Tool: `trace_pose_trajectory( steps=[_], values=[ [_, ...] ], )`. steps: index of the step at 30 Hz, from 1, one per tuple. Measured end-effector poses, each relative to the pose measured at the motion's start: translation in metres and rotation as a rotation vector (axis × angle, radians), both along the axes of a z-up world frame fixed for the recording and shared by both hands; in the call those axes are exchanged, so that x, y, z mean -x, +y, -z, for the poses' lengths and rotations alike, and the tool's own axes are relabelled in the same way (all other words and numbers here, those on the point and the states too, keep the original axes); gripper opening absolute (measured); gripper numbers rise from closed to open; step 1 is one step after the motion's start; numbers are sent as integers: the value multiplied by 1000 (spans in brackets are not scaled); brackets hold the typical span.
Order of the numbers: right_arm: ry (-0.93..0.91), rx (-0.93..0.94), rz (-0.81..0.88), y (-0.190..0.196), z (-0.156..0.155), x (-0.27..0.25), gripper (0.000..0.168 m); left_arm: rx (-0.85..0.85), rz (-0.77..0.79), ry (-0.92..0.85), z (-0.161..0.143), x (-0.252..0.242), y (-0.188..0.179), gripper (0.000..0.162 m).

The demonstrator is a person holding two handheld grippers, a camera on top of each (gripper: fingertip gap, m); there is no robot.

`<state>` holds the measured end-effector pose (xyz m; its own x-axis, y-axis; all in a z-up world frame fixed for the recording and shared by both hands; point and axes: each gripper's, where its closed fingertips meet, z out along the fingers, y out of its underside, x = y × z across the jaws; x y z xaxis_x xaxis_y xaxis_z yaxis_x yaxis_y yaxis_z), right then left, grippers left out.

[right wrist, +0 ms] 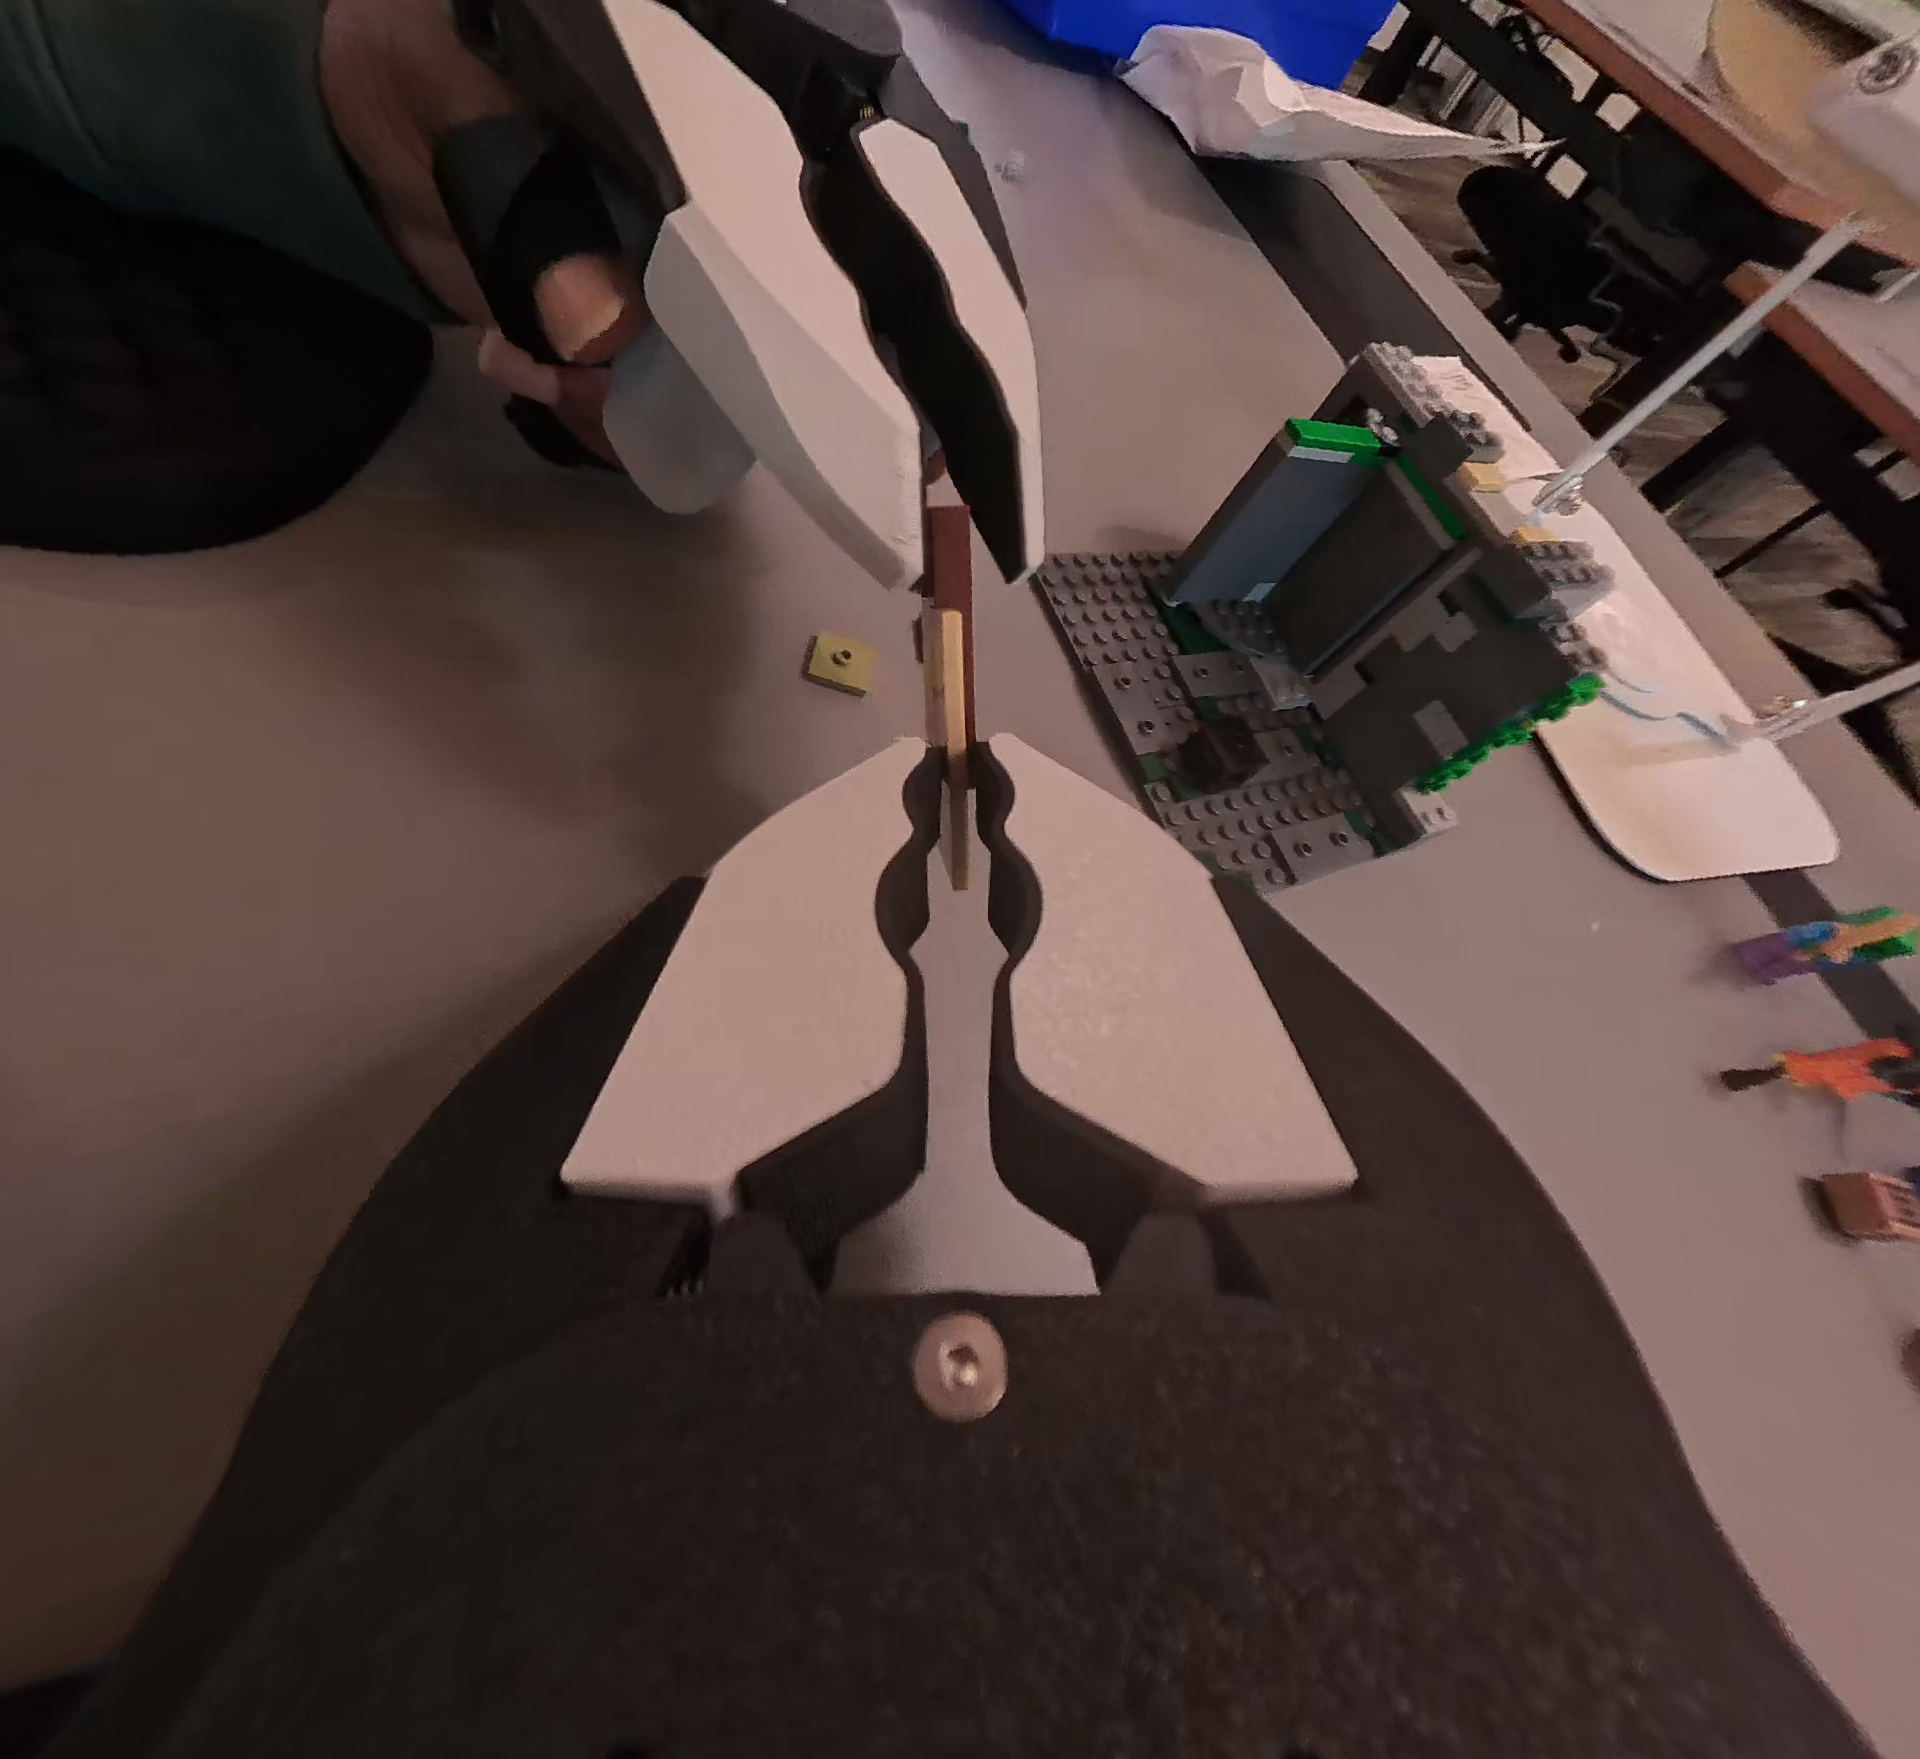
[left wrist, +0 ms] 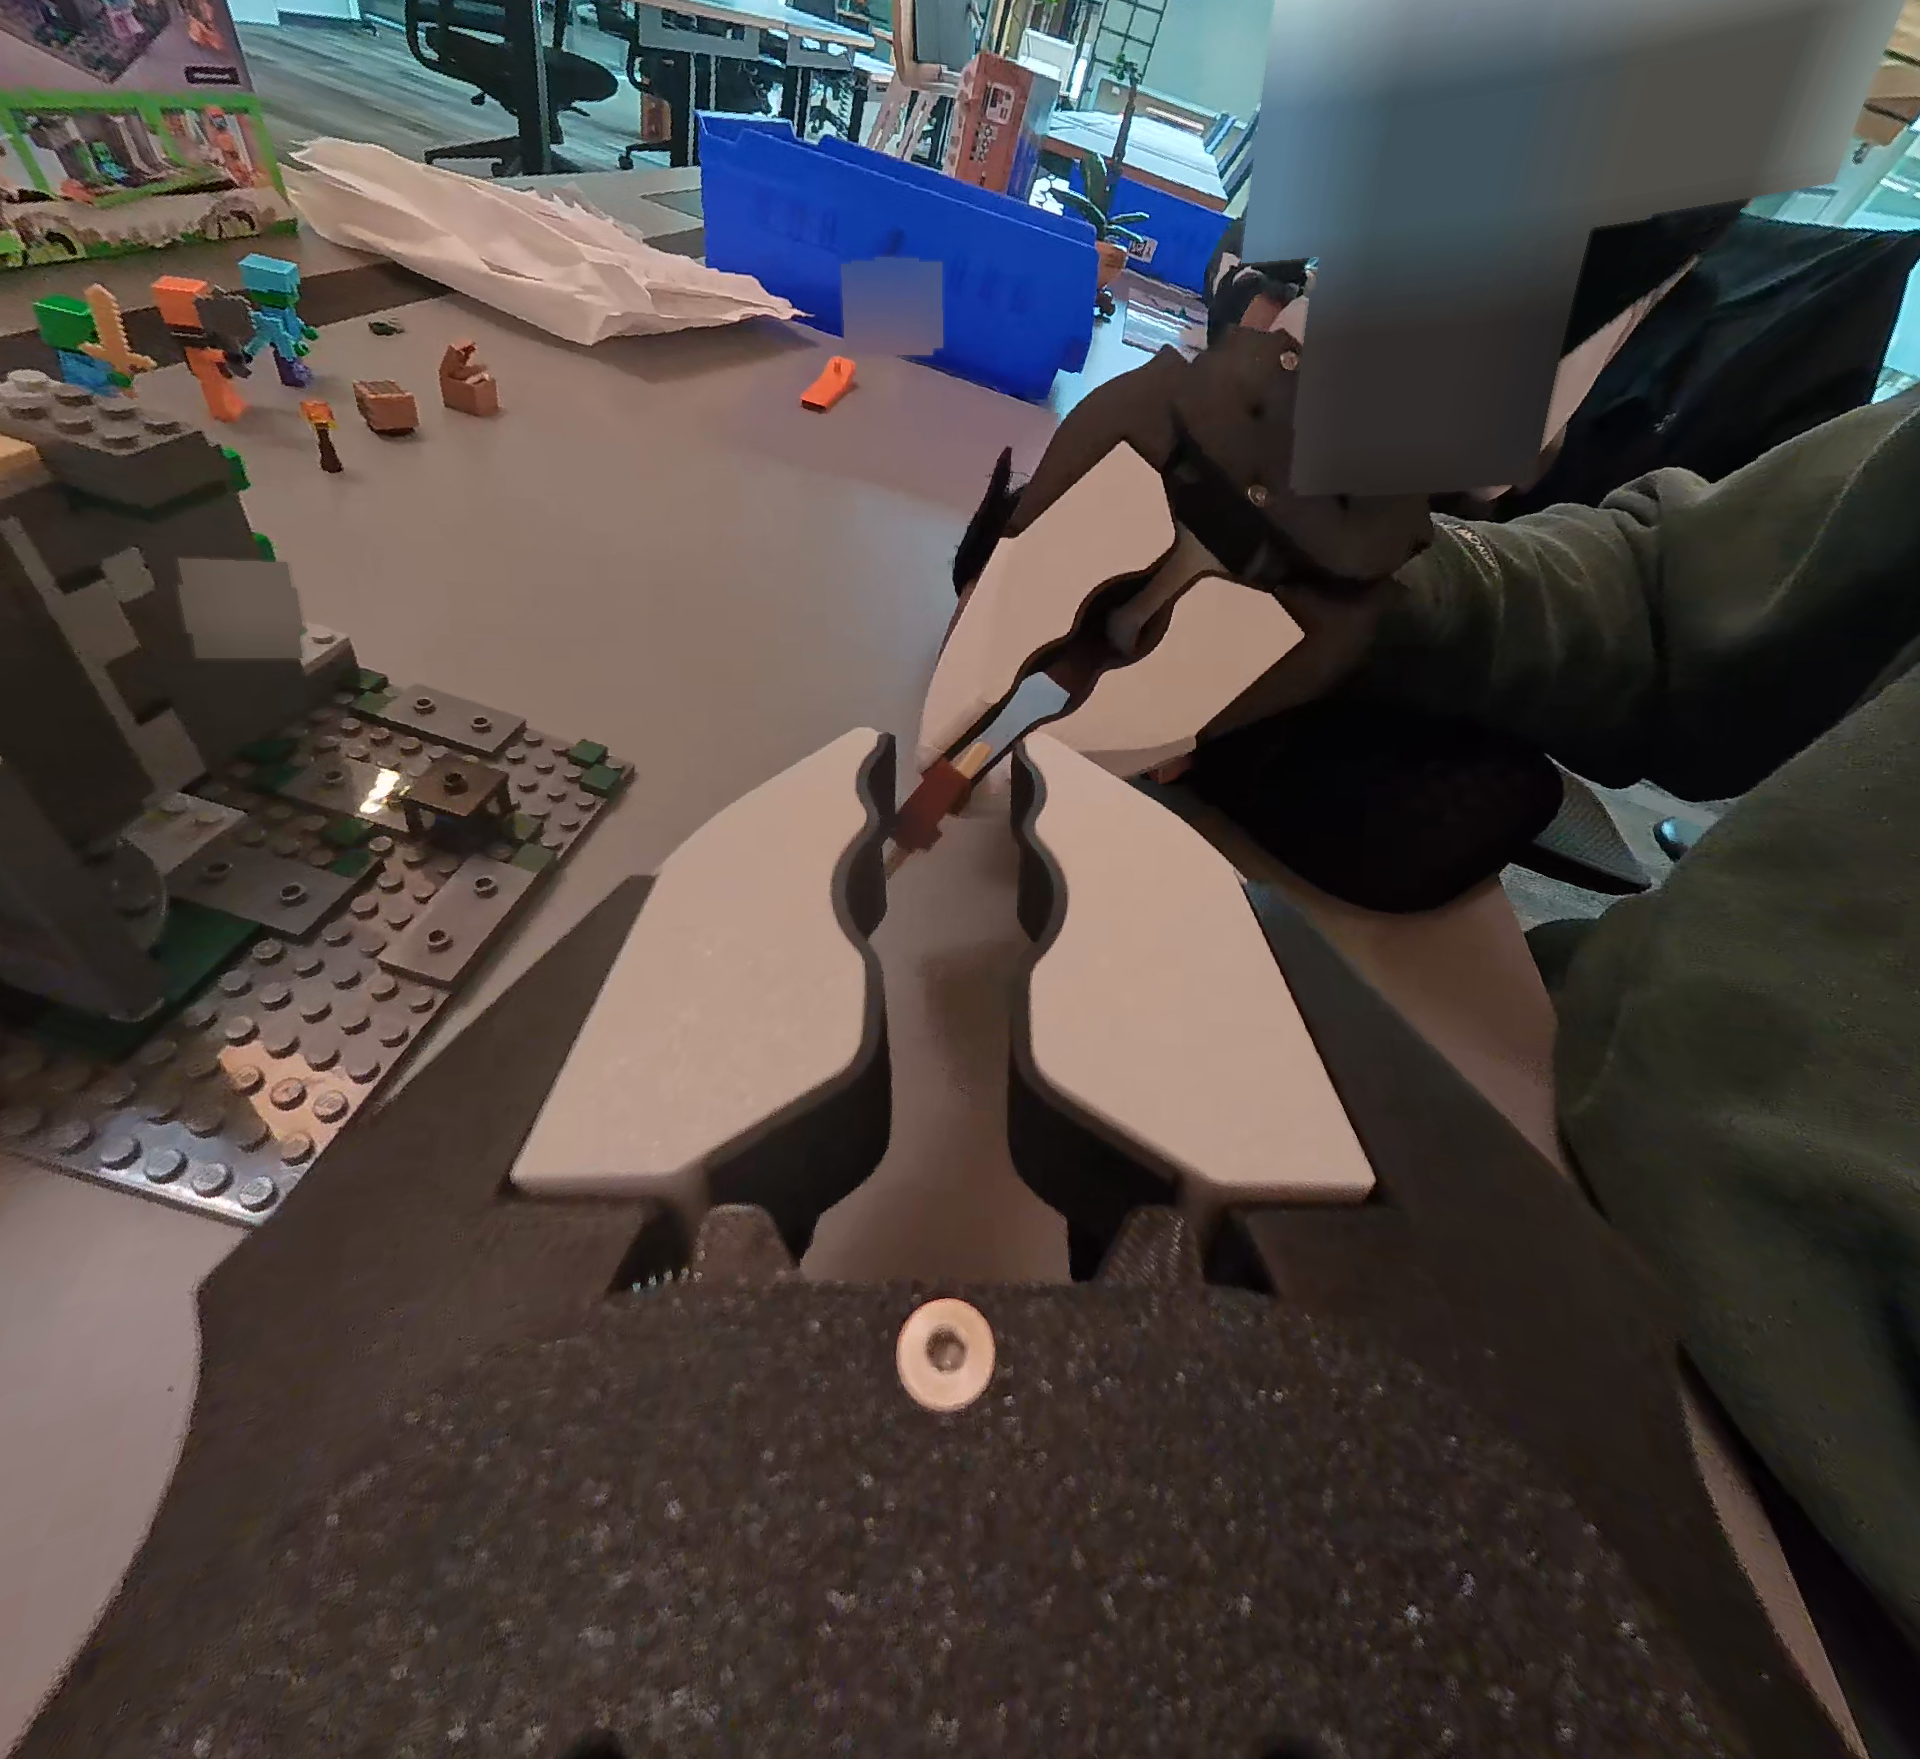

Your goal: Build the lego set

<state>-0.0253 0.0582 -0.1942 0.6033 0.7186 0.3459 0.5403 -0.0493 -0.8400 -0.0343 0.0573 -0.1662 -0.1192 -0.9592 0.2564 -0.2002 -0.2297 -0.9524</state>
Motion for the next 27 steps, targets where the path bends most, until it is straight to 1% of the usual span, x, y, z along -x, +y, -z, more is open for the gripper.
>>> trace_pose_trajectory(
  steps=[9, 19, 23, 27],
  values=[
    [-192, -105, 18, 3, 9, -3, 6, 0, 4, 46, 7, -2, -3, 21],
    [-321, -228, 41, 4, 5, -7, 6, -11, -13, 91, 15, -2, 0, 22],
    [-428, -326, 60, 6, 0, -11, 6, -32, -13, 122, 19, -3, -1, 22],
    [-560, -462, 57, 5, -5, -9, 6, -12, -30, 139, 22, -3, 1, 23]
  ],
)
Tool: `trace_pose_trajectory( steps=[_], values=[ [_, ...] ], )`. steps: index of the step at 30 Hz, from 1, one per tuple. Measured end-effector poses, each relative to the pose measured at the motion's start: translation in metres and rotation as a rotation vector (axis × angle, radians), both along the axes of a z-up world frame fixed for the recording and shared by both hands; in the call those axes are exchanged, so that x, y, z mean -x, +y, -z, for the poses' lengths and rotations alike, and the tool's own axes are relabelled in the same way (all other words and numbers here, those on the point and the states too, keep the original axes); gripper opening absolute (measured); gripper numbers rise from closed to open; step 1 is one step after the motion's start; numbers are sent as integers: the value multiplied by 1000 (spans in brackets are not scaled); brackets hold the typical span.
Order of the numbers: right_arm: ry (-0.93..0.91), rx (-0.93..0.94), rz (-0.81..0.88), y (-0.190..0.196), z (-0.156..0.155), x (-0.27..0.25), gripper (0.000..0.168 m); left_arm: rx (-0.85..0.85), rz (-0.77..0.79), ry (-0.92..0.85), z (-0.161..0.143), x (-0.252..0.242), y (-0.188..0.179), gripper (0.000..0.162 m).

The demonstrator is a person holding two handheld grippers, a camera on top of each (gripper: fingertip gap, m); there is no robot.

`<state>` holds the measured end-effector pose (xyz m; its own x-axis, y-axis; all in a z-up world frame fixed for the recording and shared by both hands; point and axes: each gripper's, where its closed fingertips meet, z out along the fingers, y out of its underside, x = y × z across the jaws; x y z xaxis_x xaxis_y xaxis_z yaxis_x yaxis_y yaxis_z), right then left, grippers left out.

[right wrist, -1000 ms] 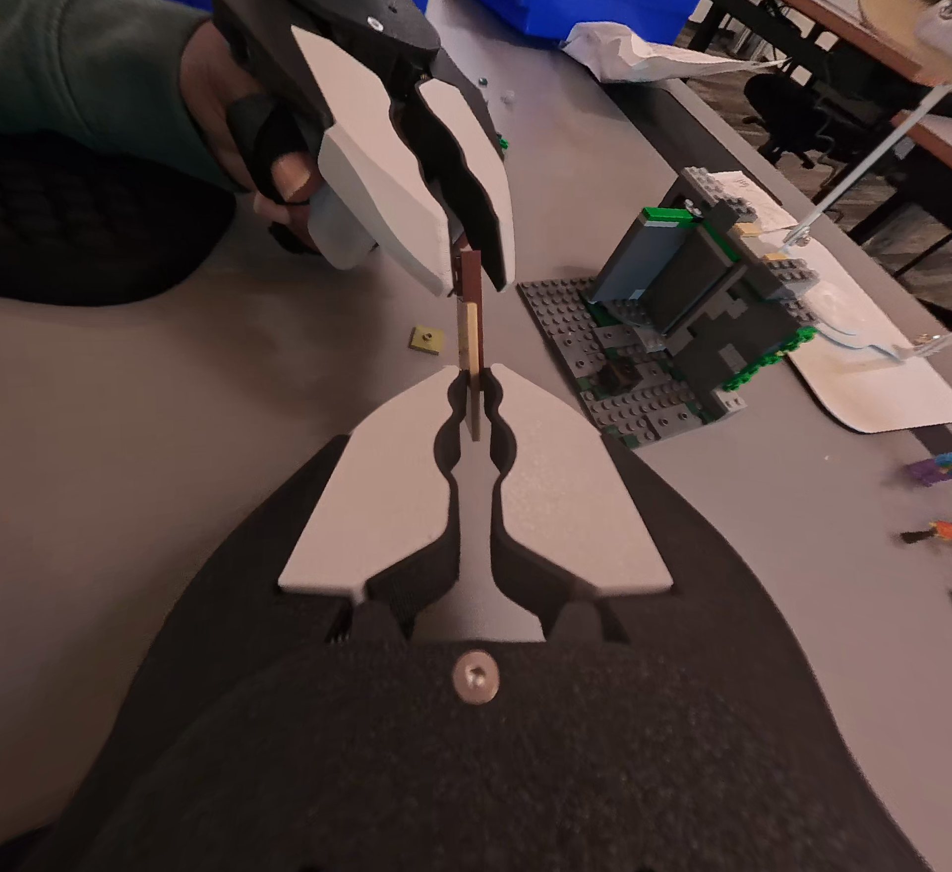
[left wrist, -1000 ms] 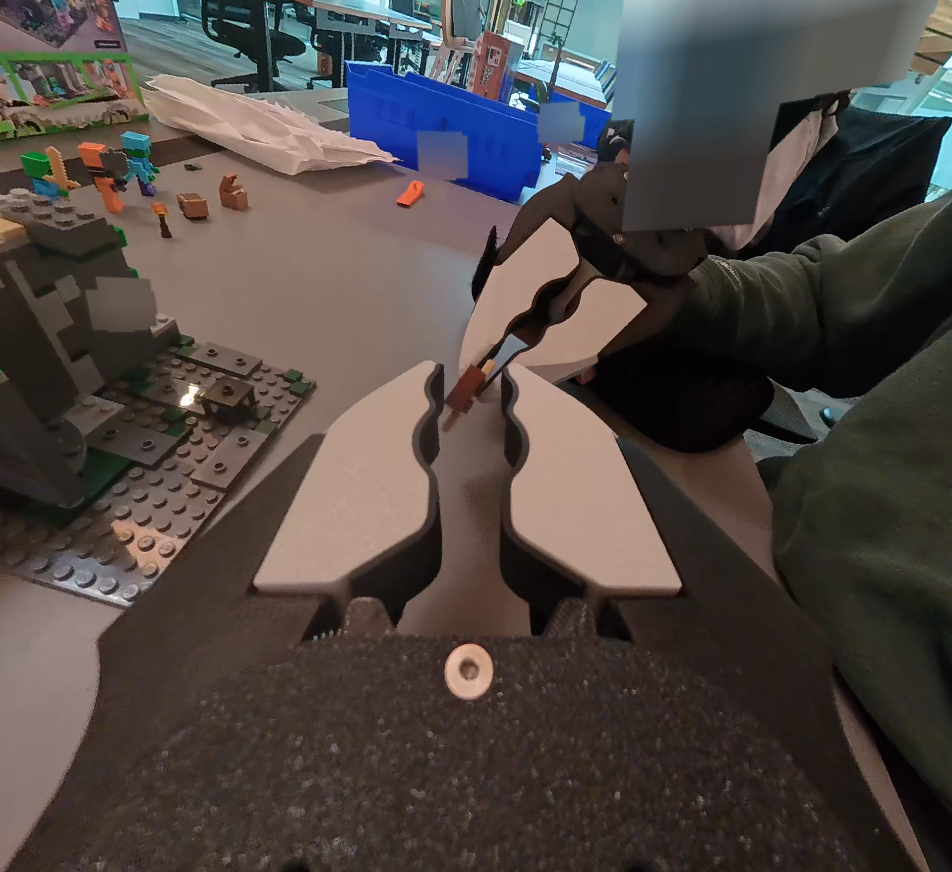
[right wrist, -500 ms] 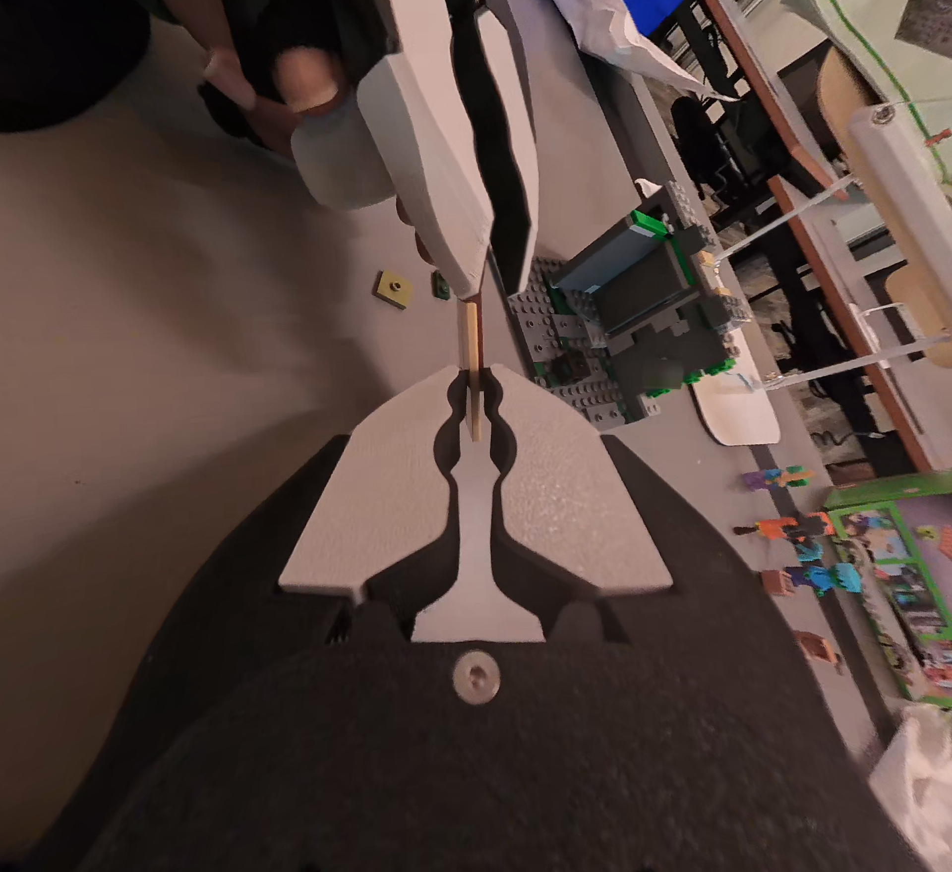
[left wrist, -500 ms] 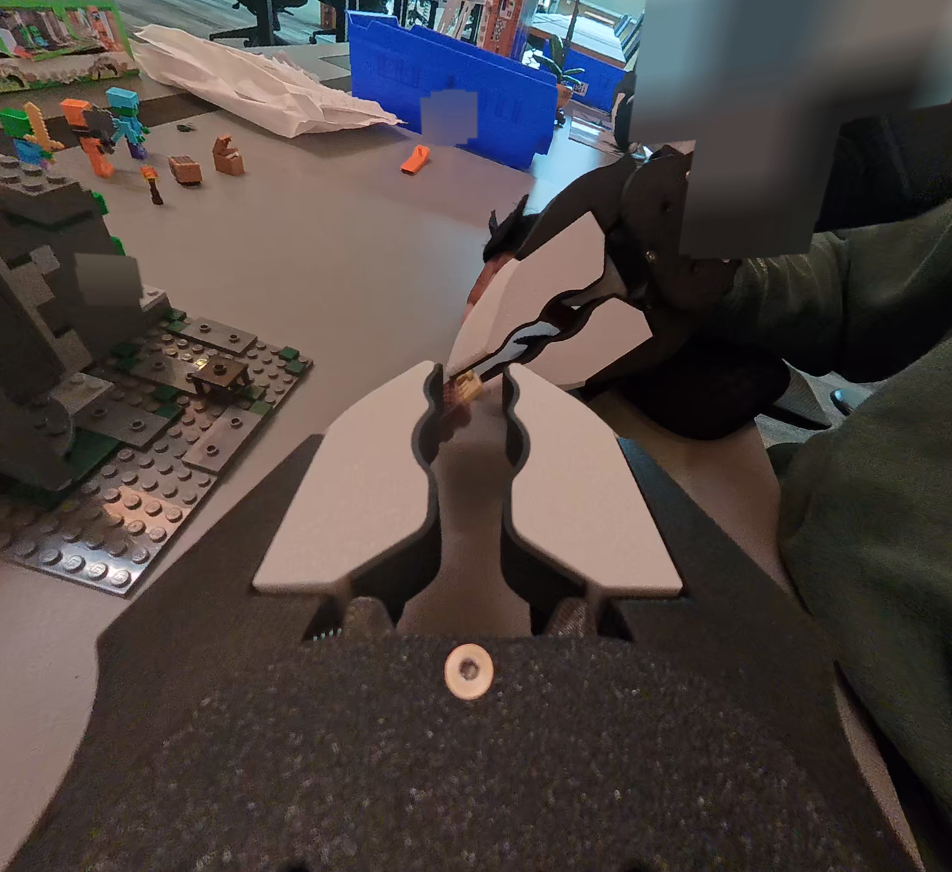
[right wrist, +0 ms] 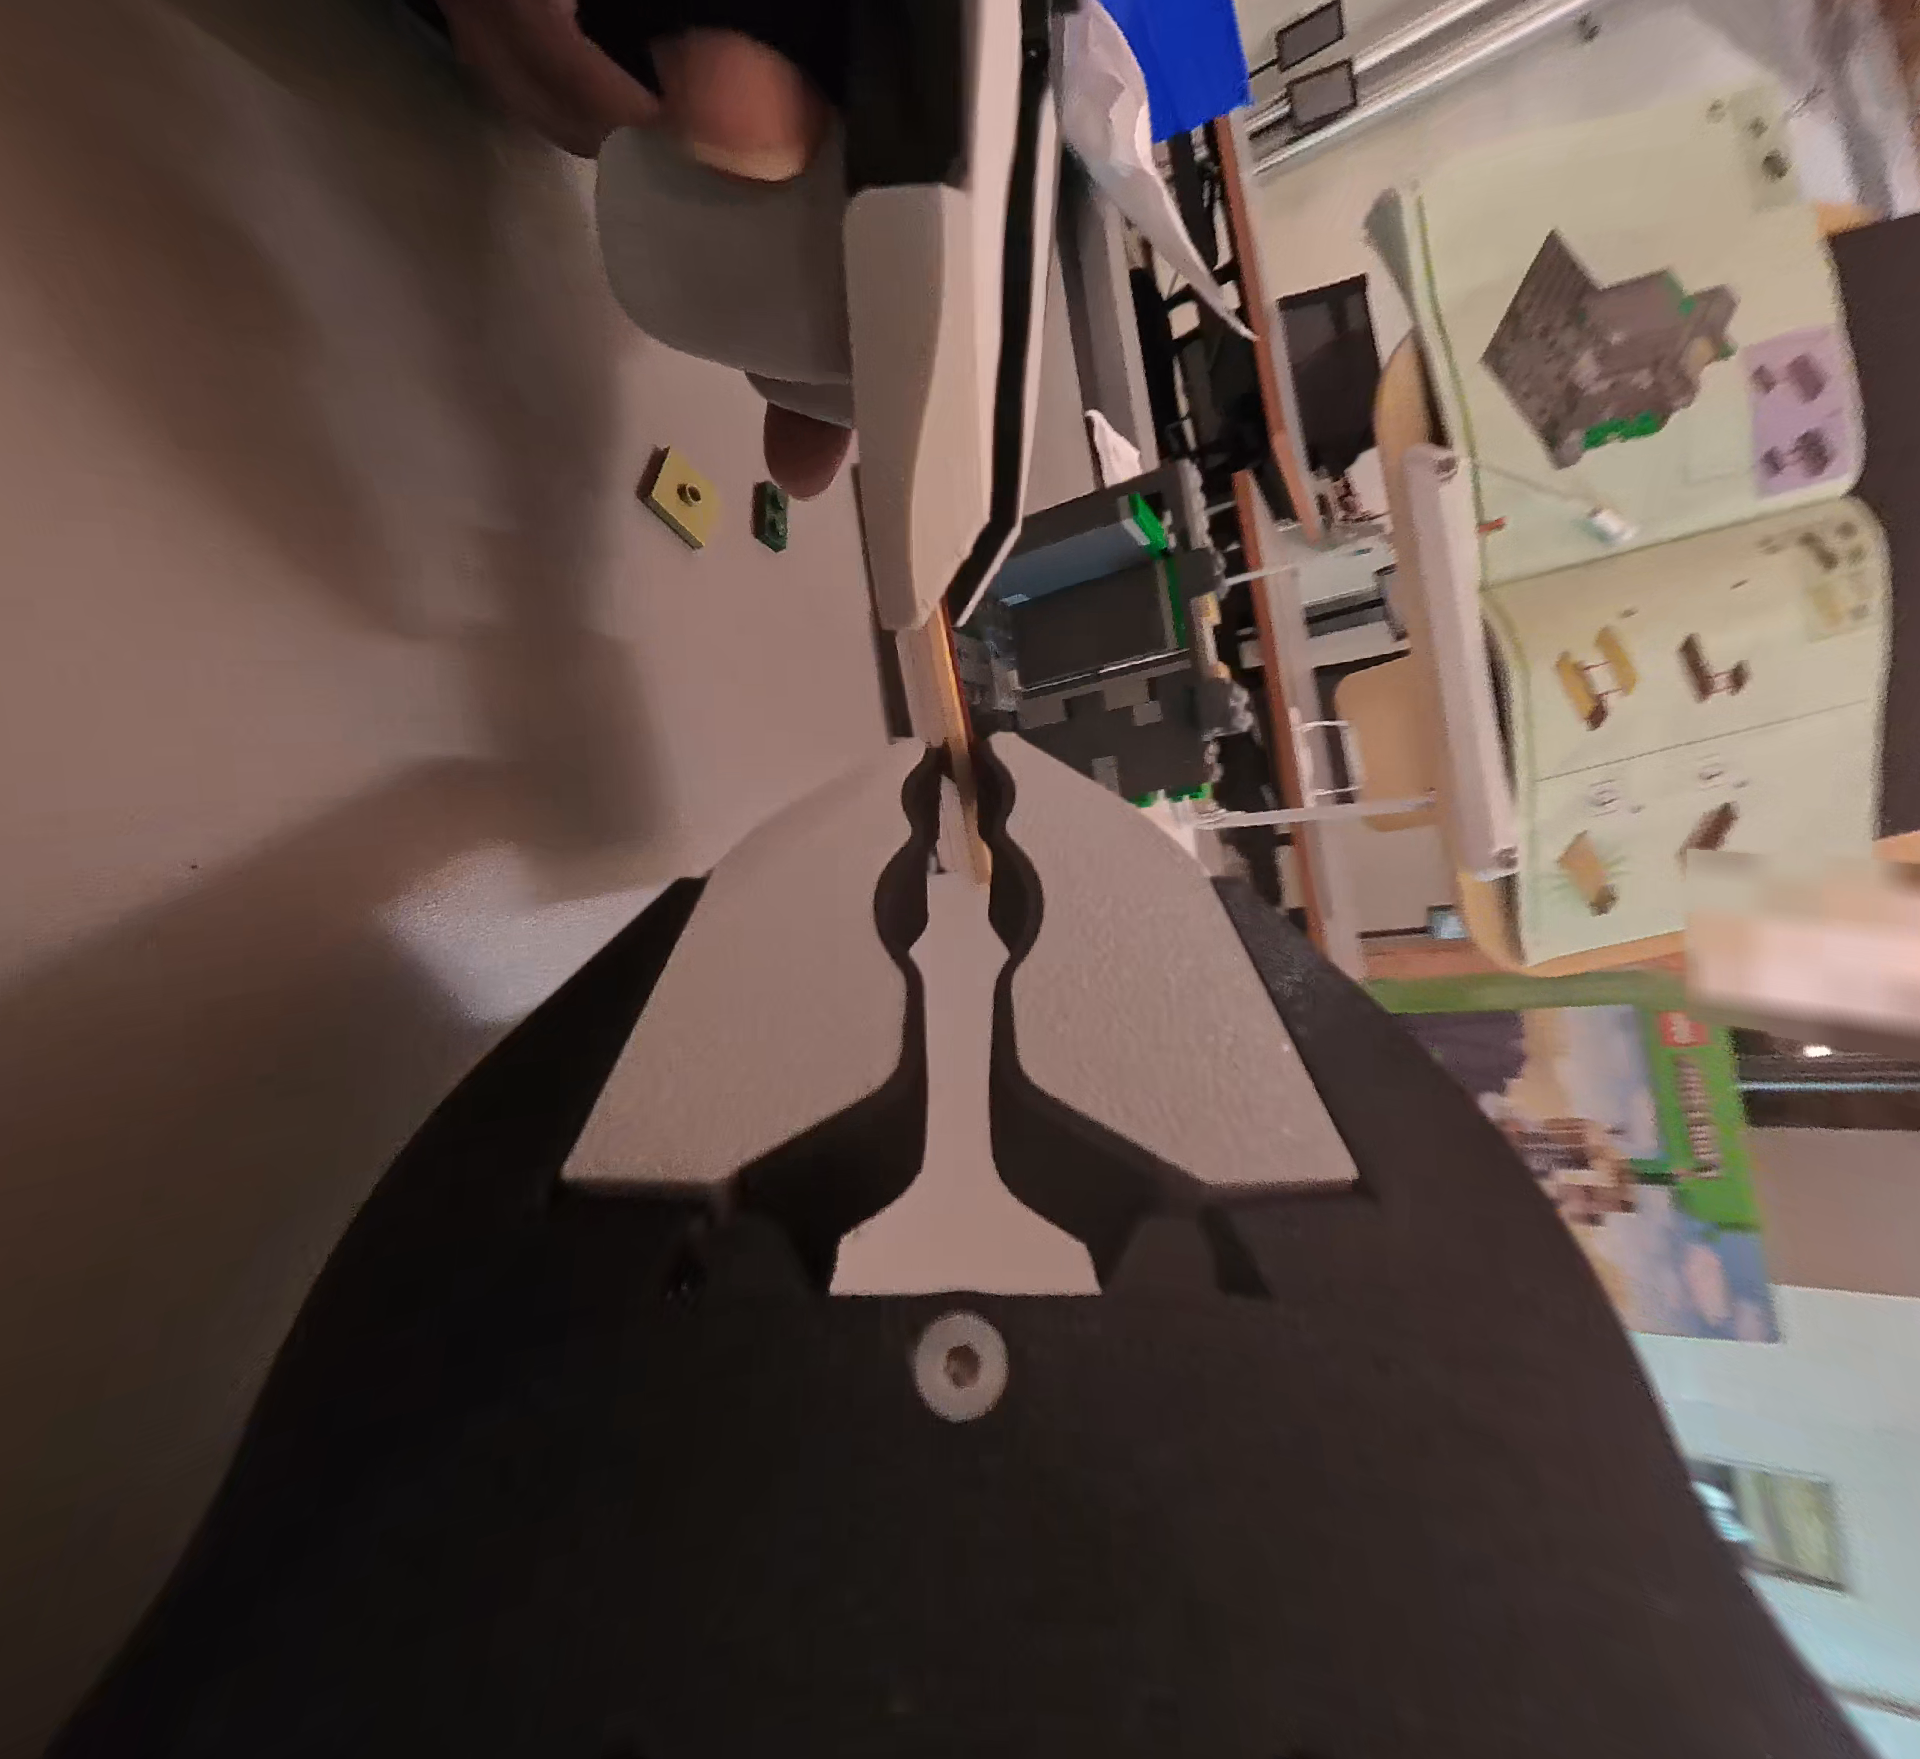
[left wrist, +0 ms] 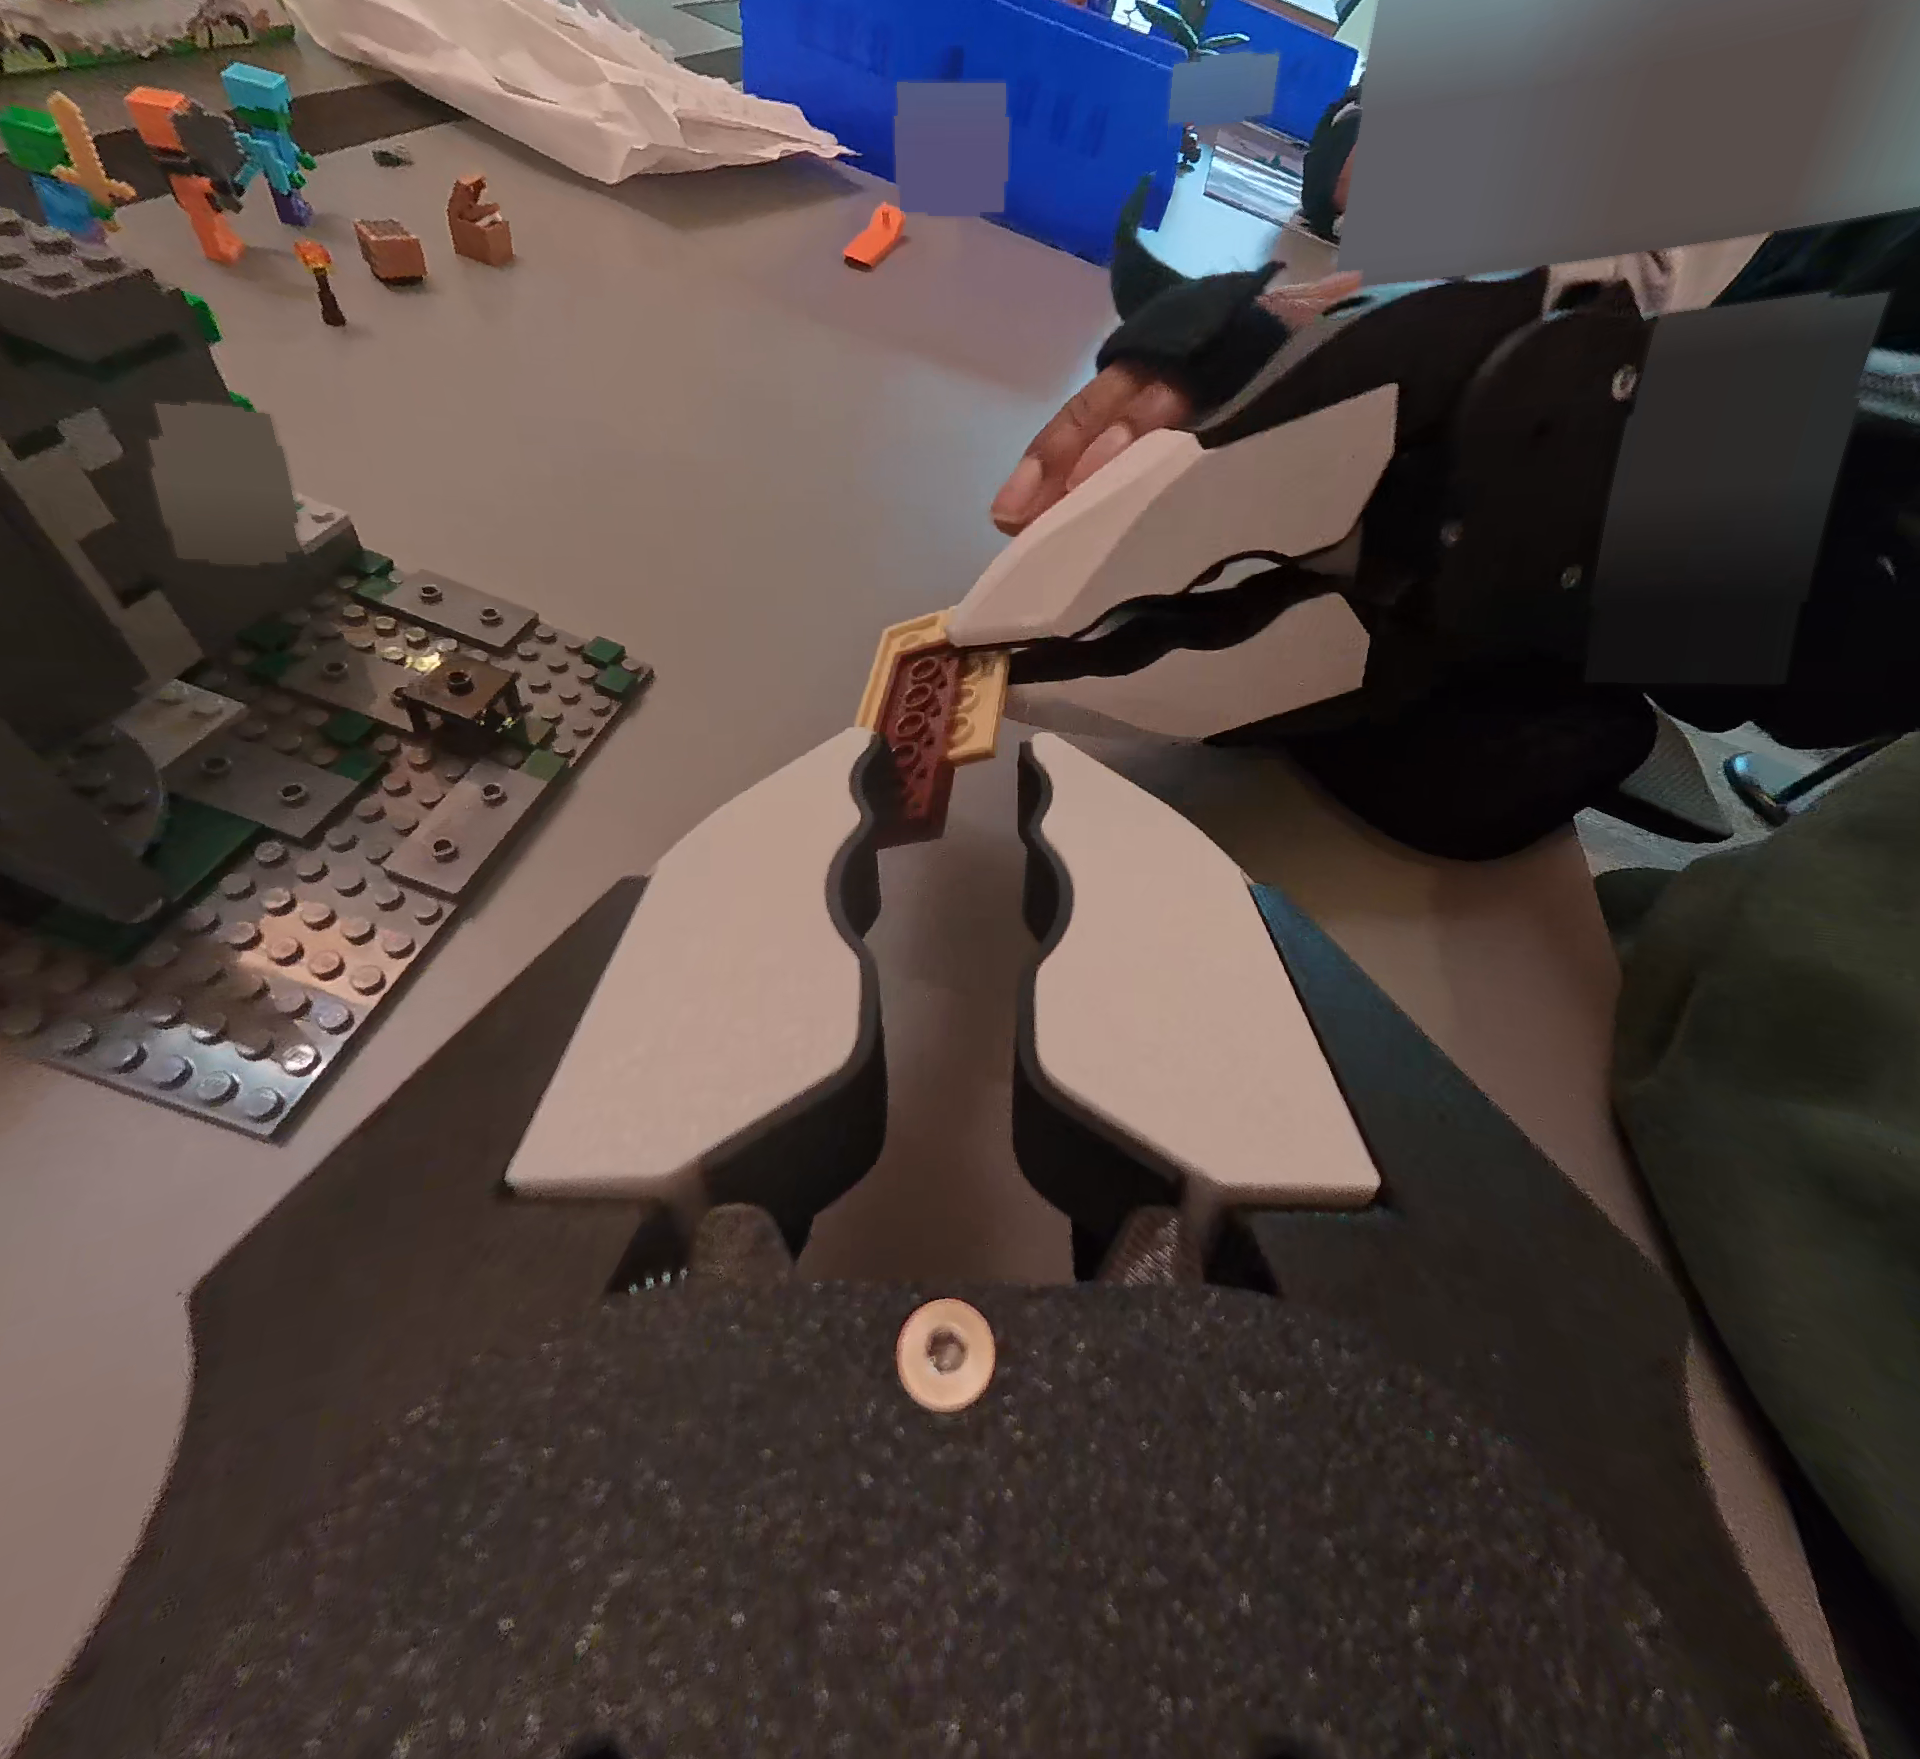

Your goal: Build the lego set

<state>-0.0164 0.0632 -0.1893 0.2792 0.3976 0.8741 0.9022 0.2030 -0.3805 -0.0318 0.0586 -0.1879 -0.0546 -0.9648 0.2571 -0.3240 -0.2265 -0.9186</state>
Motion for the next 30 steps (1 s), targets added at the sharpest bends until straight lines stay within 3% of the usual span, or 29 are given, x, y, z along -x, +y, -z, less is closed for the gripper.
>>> trace_pose_trajectory(
  steps=[11, 16, 21, 26, 30],
  values=[
    [-79, -90, -8, 0, -6, -3, 6, 52, 19, 2, 0, 7, 1, 27],
    [-113, -128, -45, -4, -7, 3, 5, 45, 26, 2, -1, 8, 0, 17],
    [-101, -135, -68, -7, -9, 4, 6, -120, 25, 17, 0, 9, 0, 17],
    [125, 39, -97, -12, -13, -1, 24, -369, 10, 18, -2, 10, 3, 17],
    [418, 358, -130, -16, -12, -8, 35, -486, 49, 39, 5, 10, -2, 17]
  ],
)
